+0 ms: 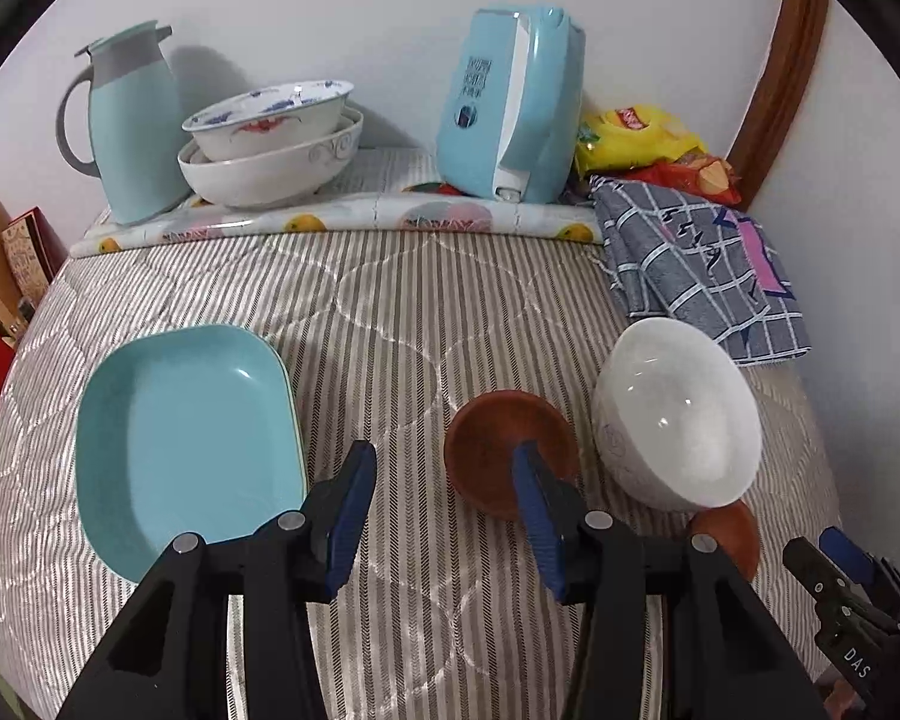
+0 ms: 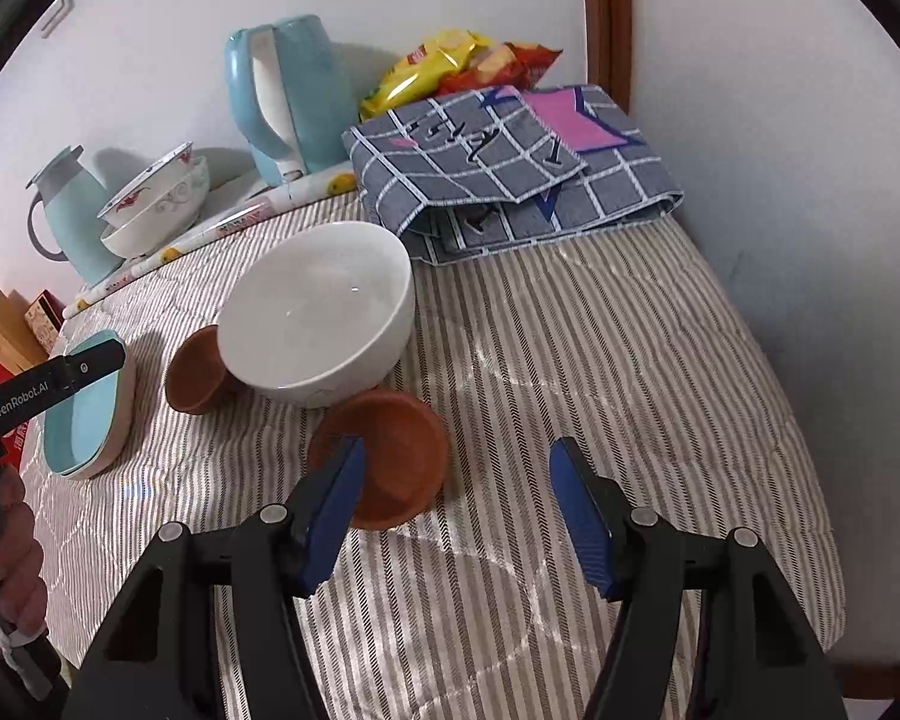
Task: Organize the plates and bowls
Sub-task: 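Move both grippers toward the rims of the two small brown clay bowls, then close the left gripper on one brown bowl rim while the right gripper grasps the other brown bowl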
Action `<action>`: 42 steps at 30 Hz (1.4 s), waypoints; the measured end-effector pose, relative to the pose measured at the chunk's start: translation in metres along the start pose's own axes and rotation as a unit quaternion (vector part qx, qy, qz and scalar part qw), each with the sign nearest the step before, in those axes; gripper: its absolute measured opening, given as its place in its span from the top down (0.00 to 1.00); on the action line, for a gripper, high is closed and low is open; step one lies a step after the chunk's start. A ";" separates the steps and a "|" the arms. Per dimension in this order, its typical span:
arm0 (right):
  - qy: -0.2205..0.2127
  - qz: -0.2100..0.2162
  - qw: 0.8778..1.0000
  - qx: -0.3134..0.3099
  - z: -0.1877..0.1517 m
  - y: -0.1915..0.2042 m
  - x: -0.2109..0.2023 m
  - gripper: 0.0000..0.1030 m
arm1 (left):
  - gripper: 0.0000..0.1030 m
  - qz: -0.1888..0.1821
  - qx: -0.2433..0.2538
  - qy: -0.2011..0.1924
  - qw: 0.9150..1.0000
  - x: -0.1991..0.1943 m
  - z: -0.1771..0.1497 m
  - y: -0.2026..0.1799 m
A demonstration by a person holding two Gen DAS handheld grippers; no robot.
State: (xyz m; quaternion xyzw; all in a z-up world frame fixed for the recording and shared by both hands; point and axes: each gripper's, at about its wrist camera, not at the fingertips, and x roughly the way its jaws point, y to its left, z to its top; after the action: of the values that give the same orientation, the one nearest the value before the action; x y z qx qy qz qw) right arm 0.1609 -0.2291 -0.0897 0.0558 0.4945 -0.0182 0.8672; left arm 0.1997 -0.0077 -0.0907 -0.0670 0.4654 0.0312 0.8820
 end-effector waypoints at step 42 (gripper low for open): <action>0.048 0.011 0.999 -0.002 -0.004 0.003 0.070 0.67 | 0.81 -0.023 -0.002 0.071 0.997 0.082 0.002 -0.008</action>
State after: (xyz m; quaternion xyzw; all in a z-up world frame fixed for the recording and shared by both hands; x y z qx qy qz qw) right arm 0.1933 -0.2241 -0.1514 0.0599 0.5354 -0.0050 0.8425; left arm 0.2485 -0.0162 -0.1564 -0.0816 0.5252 0.0074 0.8470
